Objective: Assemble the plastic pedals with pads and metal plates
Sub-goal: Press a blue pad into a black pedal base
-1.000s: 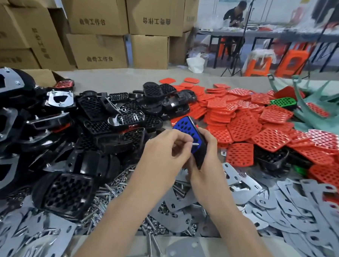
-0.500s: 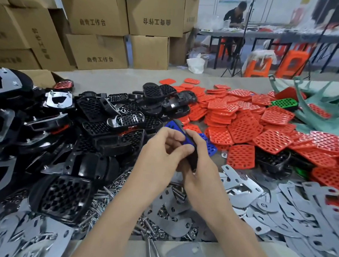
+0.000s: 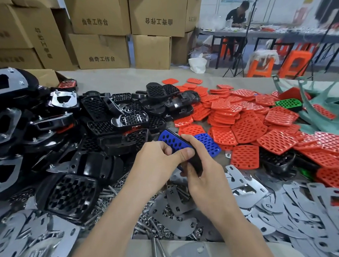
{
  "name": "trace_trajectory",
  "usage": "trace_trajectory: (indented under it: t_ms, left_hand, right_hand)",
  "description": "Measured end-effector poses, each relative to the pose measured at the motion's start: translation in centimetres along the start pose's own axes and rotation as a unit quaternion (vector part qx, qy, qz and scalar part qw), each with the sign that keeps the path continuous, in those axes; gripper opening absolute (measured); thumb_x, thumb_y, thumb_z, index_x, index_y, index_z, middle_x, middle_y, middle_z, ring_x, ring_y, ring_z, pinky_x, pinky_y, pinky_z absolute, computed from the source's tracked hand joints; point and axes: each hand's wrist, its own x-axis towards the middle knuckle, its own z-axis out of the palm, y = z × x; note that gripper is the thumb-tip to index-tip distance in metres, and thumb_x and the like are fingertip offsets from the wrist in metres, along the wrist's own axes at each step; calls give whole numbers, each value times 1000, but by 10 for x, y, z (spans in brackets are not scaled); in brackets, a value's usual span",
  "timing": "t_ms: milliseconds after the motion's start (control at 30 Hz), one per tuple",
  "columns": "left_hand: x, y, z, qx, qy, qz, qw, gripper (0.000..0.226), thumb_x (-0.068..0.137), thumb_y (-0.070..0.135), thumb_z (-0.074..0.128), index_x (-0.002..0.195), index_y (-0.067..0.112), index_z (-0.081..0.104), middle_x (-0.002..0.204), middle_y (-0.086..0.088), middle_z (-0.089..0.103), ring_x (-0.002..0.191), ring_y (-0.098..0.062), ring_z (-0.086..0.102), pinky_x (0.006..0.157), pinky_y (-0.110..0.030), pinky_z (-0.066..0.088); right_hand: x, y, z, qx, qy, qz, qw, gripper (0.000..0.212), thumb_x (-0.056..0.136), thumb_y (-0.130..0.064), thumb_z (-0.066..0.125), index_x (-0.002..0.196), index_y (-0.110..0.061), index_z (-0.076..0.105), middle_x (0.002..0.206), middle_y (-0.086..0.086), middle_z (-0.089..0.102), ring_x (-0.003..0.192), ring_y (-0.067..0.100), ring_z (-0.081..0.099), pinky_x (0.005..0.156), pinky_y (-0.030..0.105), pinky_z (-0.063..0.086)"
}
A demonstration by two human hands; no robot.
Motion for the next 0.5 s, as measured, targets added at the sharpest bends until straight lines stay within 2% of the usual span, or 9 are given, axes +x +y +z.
trace_trajectory:
  t_ms: [100,167,267,333,400,467,500]
  left_hand:
    - [-1,3,0,-4,-10,17,1000,54,74,53,78,58,20,39,44,13,39,38,-5,31,39,-13,27]
    - [1,6,-8,33,-5,37,999,49,81,59,71,63,19,47,50,11,52,38,-2,40,44,-16,35]
    - [1,7,-30,170,-22,31,985,37,93,60,55,77,27,60,57,10,63,39,3,50,47,-23,36]
    - [1,2,-38,268,-64,8,961,35,100,49,51,81,24,66,58,6,65,39,-3,49,43,-22,35]
    - [0,-2,-36,343,-105,-12,933,29,101,39,52,87,22,70,77,2,71,55,-13,56,51,-25,42]
    - [-3,-3,-27,384,-132,-21,914,16,100,38,55,98,31,70,99,3,68,80,-17,63,71,-31,51]
    - [-4,-3,-23,403,-139,-20,904,14,99,40,57,106,33,66,106,4,66,92,-20,64,79,-34,51]
  right_hand:
    - [2,-1,0,31,12,11,999,67,99,-1,55,133,-58,48,110,-24,70,92,7,69,80,25,54]
    - [4,-3,-2,87,33,17,996,61,100,-1,58,133,-52,53,112,-25,69,94,7,70,82,22,55]
    - [8,-4,-11,194,80,54,976,48,102,-7,59,129,-47,56,112,-13,73,80,16,72,64,21,55]
    - [10,-3,-17,251,114,91,957,36,105,-14,55,126,-44,58,106,-8,76,65,20,70,53,23,51]
    - [11,-2,-20,281,133,113,944,30,108,-18,49,126,-39,61,99,-4,78,58,21,68,49,24,49]
    - [12,-1,-20,291,135,121,939,30,109,-18,46,123,-38,63,96,-2,78,55,21,67,48,23,49]
    - [12,-1,-20,292,133,120,940,31,109,-18,45,122,-39,64,96,-1,78,55,21,67,48,22,49]
